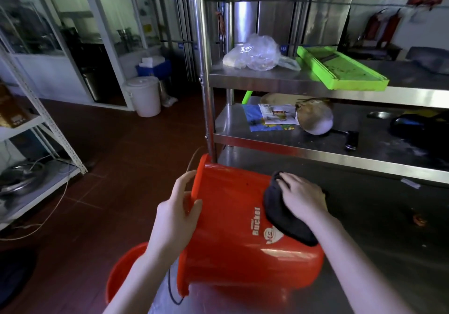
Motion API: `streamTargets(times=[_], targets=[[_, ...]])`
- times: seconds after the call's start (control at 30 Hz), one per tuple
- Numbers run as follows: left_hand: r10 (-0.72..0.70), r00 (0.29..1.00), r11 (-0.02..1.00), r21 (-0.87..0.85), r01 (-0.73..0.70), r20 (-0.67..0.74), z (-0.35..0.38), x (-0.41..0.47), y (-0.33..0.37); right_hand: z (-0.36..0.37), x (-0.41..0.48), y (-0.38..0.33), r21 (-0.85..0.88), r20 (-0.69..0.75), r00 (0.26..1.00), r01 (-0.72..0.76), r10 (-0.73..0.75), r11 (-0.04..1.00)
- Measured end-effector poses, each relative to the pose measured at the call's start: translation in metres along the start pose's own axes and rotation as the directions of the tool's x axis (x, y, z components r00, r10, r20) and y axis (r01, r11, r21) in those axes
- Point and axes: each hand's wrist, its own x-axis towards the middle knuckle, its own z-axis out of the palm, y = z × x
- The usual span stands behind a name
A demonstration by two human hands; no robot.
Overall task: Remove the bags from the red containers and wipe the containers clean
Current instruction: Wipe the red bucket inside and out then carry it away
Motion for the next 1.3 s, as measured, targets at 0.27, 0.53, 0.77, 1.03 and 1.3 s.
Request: streamTargets(times=[0.27,0.53,0.77,1.03,1.3], targets=[[0.036,0.998,0.999,-0.028,-0.038,-0.049,-0.003,-0.013,-0.016,0.038,-0.063,-0.139,-0.093,-0.199,0.829,0.514,-0.522,0.853],[0.057,0.996,0.994,-0.094,-0.063,-0.065,-0.006,-0.033,-0.028,0.018,-0.037,-0.014,-0.018,-0.231,0.967,0.101,-0.103,0.995],[0.038,0.998,0.991,-0.127,-0.044,-0.048,-0.010,-0.037,-0.031,0.007,-0.003,-0.040,-0.020,-0.005,0.998,0.067,-0.067,0.998],[-0.085,0.994,0.995,-0.055,0.089,0.075,-0.041,-0.011,-0.022,0.040,-0.072,-0.141,-0.097,-0.195,0.849,0.482,-0.491,0.871],[-0.212,0.959,0.886,0.451,0.107,0.190,-0.006,0.070,0.013,0.067,-0.124,-0.103,-0.064,-0.293,0.782,0.559,-0.550,0.827]])
